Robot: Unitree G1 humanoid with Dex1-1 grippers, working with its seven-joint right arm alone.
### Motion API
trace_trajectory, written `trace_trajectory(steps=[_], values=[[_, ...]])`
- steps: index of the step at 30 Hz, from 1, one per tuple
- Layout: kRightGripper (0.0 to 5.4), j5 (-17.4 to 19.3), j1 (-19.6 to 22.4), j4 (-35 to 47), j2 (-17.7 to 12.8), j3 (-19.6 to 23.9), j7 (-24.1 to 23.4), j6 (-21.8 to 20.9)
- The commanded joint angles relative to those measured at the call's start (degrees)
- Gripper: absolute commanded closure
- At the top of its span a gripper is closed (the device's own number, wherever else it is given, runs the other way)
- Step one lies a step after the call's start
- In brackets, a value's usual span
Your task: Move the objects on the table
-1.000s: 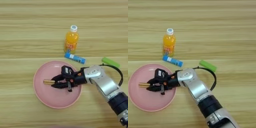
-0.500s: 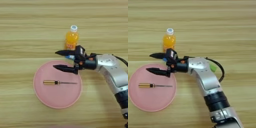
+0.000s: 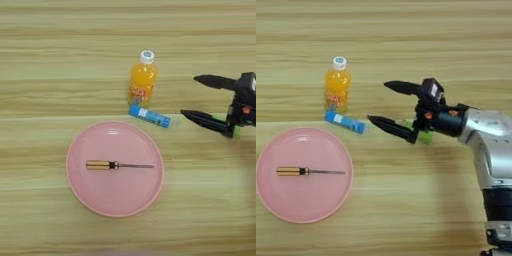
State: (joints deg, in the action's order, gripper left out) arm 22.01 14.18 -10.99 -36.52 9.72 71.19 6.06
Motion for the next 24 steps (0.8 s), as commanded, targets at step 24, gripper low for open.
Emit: trace_trajectory(steps=[24], values=[[0.02, -11.94, 13.02, -38.07, -4.30, 0.17, -4.28, -17.32]])
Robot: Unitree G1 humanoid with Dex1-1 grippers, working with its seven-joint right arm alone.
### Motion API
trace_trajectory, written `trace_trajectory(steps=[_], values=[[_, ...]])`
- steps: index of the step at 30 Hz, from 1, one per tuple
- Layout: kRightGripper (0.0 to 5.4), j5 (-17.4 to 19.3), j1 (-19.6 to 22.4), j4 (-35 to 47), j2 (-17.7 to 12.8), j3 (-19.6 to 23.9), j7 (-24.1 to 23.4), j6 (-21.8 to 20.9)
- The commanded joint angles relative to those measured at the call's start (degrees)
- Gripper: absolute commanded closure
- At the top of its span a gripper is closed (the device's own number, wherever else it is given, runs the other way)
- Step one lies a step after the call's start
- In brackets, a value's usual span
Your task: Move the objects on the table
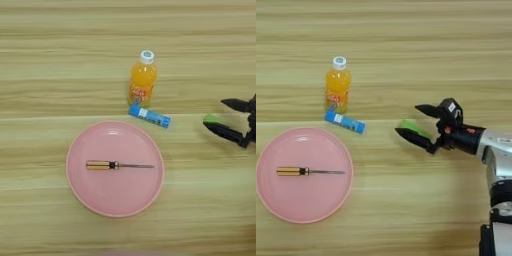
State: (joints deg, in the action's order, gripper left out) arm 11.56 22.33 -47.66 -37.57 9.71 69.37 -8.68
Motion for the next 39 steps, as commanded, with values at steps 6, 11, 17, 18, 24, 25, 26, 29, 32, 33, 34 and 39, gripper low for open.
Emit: trace_trajectory(steps=[6, 11, 17, 18, 24, 25, 26, 29, 32, 33, 34, 39], values=[[0.02, -3.08, 6.48, -6.79, -3.22, -0.07, -3.36, -4.02], [0.02, -4.77, 7.41, -10.49, -3.32, -0.63, -4.73, -5.14], [0.02, -6.52, 8.30, -13.41, -3.06, -1.35, -5.87, -5.85], [0.02, -6.66, 8.37, -13.69, -3.03, -1.45, -5.97, -5.83], [0.51, -8.46, 8.62, -15.64, -2.91, -2.39, -7.33, -6.46], [0.56, -8.47, 8.68, -15.77, -2.88, -2.37, -7.32, -6.53], [0.72, -8.48, 8.71, -15.85, -2.85, -2.37, -7.29, -6.60], [1.04, -8.41, 8.78, -16.02, -2.74, -2.40, -7.19, -6.88], [1.27, -8.24, 8.91, -16.09, -2.54, -2.35, -6.98, -7.04], [1.32, -8.22, 8.94, -16.11, -2.47, -2.36, -6.95, -7.07], [1.52, -8.23, 8.96, -16.12, -2.44, -2.37, -6.95, -7.09], [2.09, -8.21, 8.93, -15.96, -2.34, -2.41, -6.88, -7.25]])
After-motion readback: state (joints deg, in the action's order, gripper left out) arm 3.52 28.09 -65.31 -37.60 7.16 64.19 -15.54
